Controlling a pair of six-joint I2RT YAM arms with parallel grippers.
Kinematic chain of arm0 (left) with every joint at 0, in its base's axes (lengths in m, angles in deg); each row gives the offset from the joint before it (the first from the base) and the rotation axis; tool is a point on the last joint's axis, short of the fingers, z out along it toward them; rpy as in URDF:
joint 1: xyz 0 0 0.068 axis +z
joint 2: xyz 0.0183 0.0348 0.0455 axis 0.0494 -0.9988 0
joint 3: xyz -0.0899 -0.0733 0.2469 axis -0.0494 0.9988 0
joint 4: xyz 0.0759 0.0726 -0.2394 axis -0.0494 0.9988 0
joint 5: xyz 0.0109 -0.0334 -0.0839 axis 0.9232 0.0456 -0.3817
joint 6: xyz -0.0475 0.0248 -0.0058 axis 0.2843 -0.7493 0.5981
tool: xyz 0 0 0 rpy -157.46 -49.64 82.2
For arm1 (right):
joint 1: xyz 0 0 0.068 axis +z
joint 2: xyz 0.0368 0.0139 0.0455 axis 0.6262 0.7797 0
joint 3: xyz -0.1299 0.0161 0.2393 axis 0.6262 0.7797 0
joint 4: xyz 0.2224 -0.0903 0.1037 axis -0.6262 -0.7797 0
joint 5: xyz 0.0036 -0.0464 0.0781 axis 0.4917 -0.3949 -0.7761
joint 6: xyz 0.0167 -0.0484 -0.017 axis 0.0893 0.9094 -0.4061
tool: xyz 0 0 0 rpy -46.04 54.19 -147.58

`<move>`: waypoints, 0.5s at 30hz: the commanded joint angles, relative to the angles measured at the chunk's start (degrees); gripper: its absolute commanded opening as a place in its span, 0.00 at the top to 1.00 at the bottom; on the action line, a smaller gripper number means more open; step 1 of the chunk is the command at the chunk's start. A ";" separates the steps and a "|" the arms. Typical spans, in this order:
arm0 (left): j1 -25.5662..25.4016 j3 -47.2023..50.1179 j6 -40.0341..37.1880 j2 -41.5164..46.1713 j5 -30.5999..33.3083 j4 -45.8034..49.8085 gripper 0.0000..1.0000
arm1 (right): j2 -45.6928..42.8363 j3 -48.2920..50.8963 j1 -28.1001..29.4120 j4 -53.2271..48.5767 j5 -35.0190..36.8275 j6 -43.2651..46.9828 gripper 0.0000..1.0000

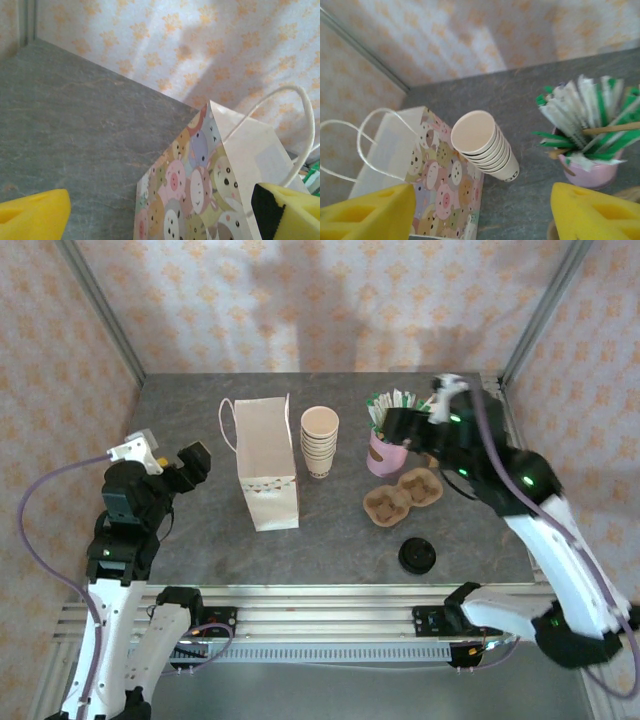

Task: Pack the takeout coffee

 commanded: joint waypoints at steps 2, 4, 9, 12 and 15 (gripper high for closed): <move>-0.20 2.41 2.70 1.99 -3.81 -0.74 0.05 | 12.11 -4.49 4.33 -1.31 8.72 0.89 0.37; -0.25 2.44 0.62 2.82 -4.44 -0.27 0.05 | 16.49 -5.42 4.58 1.63 9.09 0.39 0.43; -0.21 3.31 -0.30 3.31 -6.19 0.19 0.06 | 23.79 -6.82 4.55 6.46 11.49 -2.43 0.47; -0.25 3.43 -0.47 3.14 -8.94 0.35 0.08 | 27.09 -7.48 4.48 8.13 12.62 -3.25 0.49; -0.25 3.59 -0.66 3.16 -9.08 0.17 0.11 | 30.05 -8.74 4.25 8.14 13.61 -4.36 0.51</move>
